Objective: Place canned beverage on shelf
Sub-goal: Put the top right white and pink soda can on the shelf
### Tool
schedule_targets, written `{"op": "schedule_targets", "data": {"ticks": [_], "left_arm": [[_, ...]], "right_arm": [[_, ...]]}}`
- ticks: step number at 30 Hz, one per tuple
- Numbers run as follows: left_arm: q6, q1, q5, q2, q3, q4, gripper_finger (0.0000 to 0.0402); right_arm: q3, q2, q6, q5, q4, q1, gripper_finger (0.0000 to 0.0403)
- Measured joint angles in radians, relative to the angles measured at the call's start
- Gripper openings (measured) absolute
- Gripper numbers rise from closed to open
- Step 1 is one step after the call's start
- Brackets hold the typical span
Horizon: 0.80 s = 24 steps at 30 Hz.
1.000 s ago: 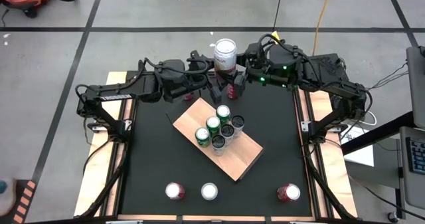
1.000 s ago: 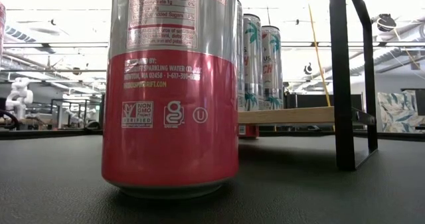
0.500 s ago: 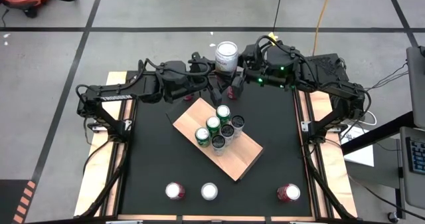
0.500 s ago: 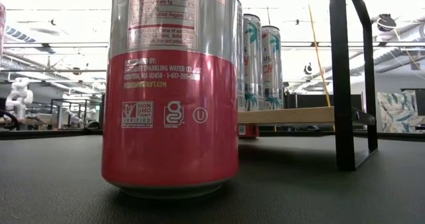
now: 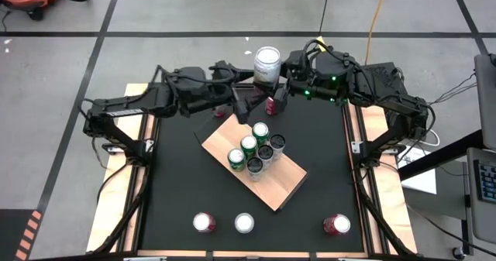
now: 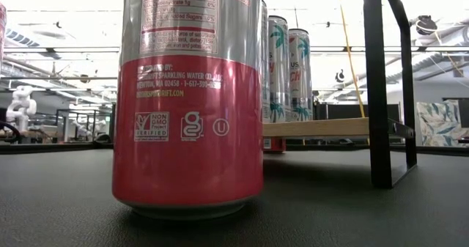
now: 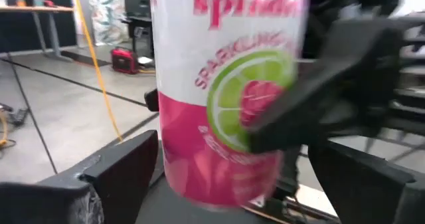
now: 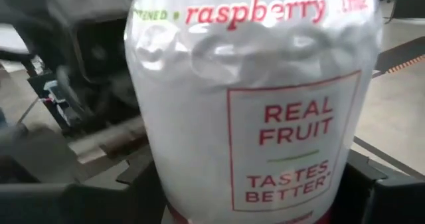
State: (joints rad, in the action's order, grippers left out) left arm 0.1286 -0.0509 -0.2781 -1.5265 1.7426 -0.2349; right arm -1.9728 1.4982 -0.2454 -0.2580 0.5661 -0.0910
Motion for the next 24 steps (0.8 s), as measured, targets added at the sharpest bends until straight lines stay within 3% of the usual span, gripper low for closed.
{"op": "schedule_targets", "data": {"ticks": [5, 9, 16, 20, 24], "left_arm": [[0.075, 0.0, 0.095, 0.065, 0.0, -0.074, 0.0388], [0.191, -0.013, 0.245, 0.138, 0.001, -0.131, 0.0388], [0.167, -0.011, 0.268, 0.243, 0.0, -0.163, 0.0388], [0.291, -0.003, 0.283, 0.272, 0.0, -0.128, 0.0388], [0.311, -0.004, 0.339, 0.269, 0.0, -0.097, 0.0388]], "right_arm": [[0.0, -0.005, 0.039, 0.001, 0.008, 0.0, 0.0274], [0.0, -0.007, 0.056, 0.005, 0.007, 0.0, 0.0274], [0.0, -0.007, 0.057, 0.06, 0.017, 0.002, 0.0274], [0.0, -0.007, 0.057, 0.102, 0.027, 0.003, 0.0274], [0.0, -0.001, 0.051, 0.131, 0.031, 0.008, 0.0274]]}}
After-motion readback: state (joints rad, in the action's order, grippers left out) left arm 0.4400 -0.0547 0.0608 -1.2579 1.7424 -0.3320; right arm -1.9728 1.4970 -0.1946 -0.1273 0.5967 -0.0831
